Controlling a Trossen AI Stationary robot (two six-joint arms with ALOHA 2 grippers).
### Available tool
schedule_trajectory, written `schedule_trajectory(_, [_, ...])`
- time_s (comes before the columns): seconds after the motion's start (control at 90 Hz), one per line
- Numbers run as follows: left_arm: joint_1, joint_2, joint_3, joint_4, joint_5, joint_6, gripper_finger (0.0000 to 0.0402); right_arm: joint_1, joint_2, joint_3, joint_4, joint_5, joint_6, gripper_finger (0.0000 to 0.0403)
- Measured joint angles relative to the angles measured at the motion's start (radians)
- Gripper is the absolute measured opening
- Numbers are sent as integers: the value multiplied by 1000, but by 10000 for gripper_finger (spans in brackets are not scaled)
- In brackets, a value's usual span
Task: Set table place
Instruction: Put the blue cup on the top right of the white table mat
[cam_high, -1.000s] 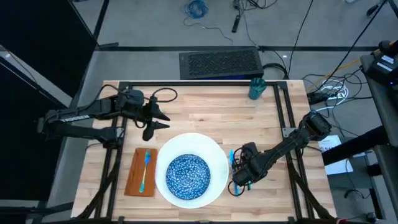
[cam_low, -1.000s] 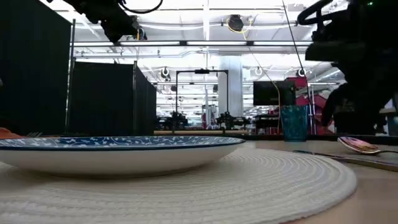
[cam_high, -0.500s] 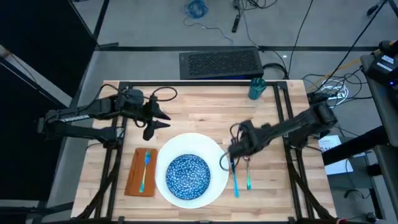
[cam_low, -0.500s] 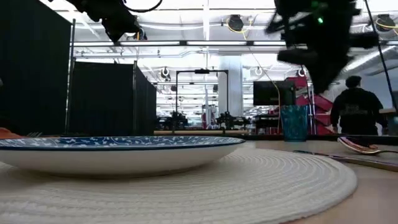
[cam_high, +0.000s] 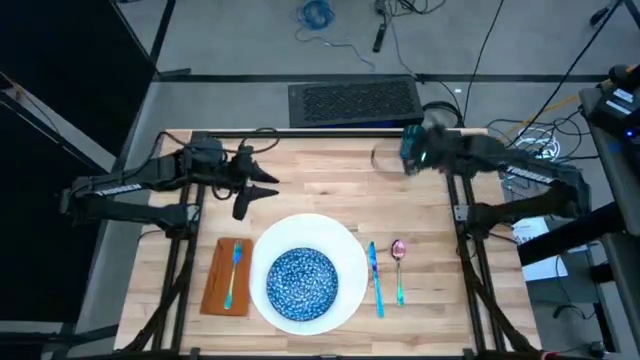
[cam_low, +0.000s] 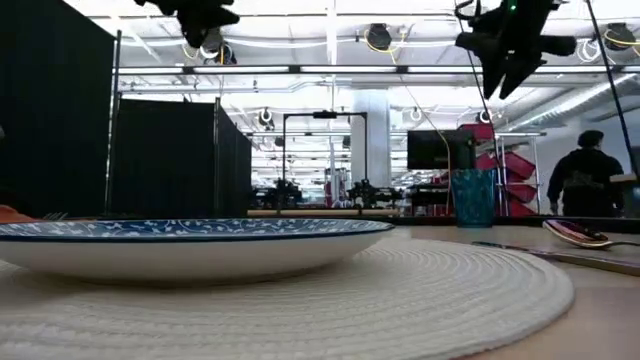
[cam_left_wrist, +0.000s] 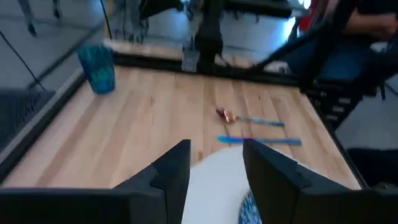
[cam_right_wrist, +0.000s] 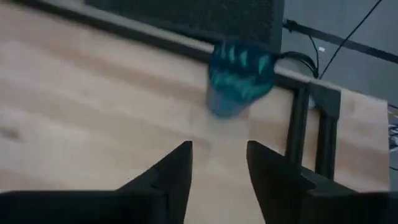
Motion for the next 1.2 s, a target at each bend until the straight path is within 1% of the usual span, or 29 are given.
schedule_trajectory(0.133, [0, 5, 1, 56, -6, -27, 134, -219, 36, 0, 118, -130, -165, 145])
schedule_trajectory(0.222, [0, 13, 2, 55, -6, -59, 134, -337, 82, 0, 158, -176, -241, 146])
schedule_trajectory(0.344, [0, 14, 1, 16, -6, -101, 134, -467, 165, 0, 179, -262, -313, 146])
schedule_trajectory(0.444, [0, 14, 1, -16, -6, -105, 134, -534, 232, 0, 194, -317, -355, 146])
schedule_trajectory(0.556, [0, 14, 1, -23, -6, -105, 134, -570, 283, 0, 209, -333, -379, 146])
schedule_trajectory(0.667, [0, 14, 1, -25, -6, -105, 134, -577, 319, 0, 220, -339, -397, 146])
schedule_trajectory(0.789, [0, 14, 1, -20, -6, -101, 134, -583, 357, 0, 221, -381, -399, 146])
schedule_trajectory(0.922, [0, 14, 1, -21, -6, -97, 134, -588, 398, 0, 224, -382, -405, 146])
schedule_trajectory(1.2, [0, 14, 1, -34, -6, -96, 134, -589, 409, 0, 246, -383, -426, 146])
